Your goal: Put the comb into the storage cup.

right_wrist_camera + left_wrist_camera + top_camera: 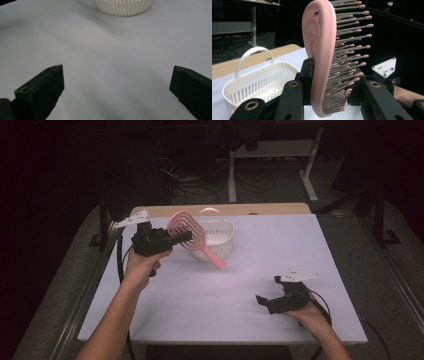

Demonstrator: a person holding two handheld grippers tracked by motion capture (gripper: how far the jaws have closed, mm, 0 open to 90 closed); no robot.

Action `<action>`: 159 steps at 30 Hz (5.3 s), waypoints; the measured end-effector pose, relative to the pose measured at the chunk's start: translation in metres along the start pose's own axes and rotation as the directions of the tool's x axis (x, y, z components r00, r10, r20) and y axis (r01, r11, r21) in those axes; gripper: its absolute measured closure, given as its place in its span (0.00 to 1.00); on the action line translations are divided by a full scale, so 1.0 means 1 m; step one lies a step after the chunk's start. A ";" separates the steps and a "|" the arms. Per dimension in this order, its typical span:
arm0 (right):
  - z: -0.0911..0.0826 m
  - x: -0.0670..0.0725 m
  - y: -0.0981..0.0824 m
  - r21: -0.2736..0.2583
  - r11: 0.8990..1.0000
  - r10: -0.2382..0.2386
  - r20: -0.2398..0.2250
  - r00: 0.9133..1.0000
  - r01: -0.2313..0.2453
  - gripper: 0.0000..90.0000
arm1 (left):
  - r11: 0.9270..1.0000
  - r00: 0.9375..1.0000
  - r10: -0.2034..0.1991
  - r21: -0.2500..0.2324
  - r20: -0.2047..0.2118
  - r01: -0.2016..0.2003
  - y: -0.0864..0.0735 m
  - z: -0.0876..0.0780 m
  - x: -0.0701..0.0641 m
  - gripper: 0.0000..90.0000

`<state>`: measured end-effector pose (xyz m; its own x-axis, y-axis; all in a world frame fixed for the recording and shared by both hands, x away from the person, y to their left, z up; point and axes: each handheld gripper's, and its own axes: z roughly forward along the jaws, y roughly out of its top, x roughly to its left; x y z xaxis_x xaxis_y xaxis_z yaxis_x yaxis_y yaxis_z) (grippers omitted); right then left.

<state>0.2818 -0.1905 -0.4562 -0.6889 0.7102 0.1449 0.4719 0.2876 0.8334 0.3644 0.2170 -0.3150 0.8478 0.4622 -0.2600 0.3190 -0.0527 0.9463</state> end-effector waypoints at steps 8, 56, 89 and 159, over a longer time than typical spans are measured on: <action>-0.001 0.000 0.000 -0.001 1.000 0.004 -0.002 1.000 -0.004 0.00 | 0.999 1.000 0.017 -0.031 -0.005 -0.017 0.016 0.006 0.004 0.73; -0.003 0.001 0.001 -0.013 1.000 0.003 -0.008 1.000 -0.004 0.00 | 0.995 0.987 -0.048 -0.097 -0.152 0.034 0.027 0.054 0.057 0.73; -0.002 0.001 0.002 -0.012 1.000 0.002 -0.008 1.000 -0.002 0.00 | 0.990 0.972 -0.138 -0.052 -0.192 0.130 -0.025 0.082 0.081 0.73; 0.000 0.000 0.001 -0.013 1.000 -0.015 -0.009 1.000 0.014 0.00 | 0.995 0.958 -0.057 0.059 -0.281 0.076 -0.050 0.056 0.099 0.39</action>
<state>0.2823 -0.1903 -0.4547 -0.7008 0.7000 0.1378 0.4547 0.2894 0.8423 0.4566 0.2155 -0.3986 0.6752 0.6944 -0.2490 0.4069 -0.0691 0.9108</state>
